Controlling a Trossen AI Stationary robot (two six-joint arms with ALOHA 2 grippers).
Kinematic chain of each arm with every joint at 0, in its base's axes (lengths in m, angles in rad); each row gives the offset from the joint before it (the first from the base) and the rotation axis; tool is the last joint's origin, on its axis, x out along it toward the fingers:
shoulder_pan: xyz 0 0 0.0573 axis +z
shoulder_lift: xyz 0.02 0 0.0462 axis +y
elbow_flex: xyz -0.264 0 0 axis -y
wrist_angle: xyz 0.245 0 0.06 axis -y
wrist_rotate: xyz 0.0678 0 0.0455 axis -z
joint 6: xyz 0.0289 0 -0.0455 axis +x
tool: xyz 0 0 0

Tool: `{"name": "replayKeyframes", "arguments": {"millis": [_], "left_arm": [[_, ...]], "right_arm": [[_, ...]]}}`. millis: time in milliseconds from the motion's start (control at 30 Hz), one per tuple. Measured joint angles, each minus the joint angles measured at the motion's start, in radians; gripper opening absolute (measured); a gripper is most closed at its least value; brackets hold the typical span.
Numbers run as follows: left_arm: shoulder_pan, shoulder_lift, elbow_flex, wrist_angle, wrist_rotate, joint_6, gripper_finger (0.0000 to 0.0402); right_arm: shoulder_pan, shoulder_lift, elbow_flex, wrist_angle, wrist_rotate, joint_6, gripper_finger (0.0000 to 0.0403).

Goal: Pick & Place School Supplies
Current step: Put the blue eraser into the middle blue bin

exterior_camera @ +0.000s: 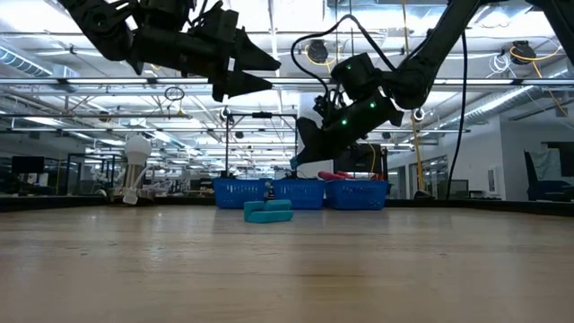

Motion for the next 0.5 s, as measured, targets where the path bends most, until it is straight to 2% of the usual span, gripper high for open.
{"name": "replayKeyframes", "arguments": {"millis": [300,500], "left_arm": [[-0.004,0.0,0.0,-0.009,0.0,-0.005,0.0314],[-0.009,0.0,0.0,-0.008,0.0,-0.006,0.0314]], "right_arm": [[-0.004,0.0,-0.001,-0.02,0.0,-0.027,0.0054],[-0.006,0.0,-0.001,-0.013,-0.001,-0.048,0.0094]]}}
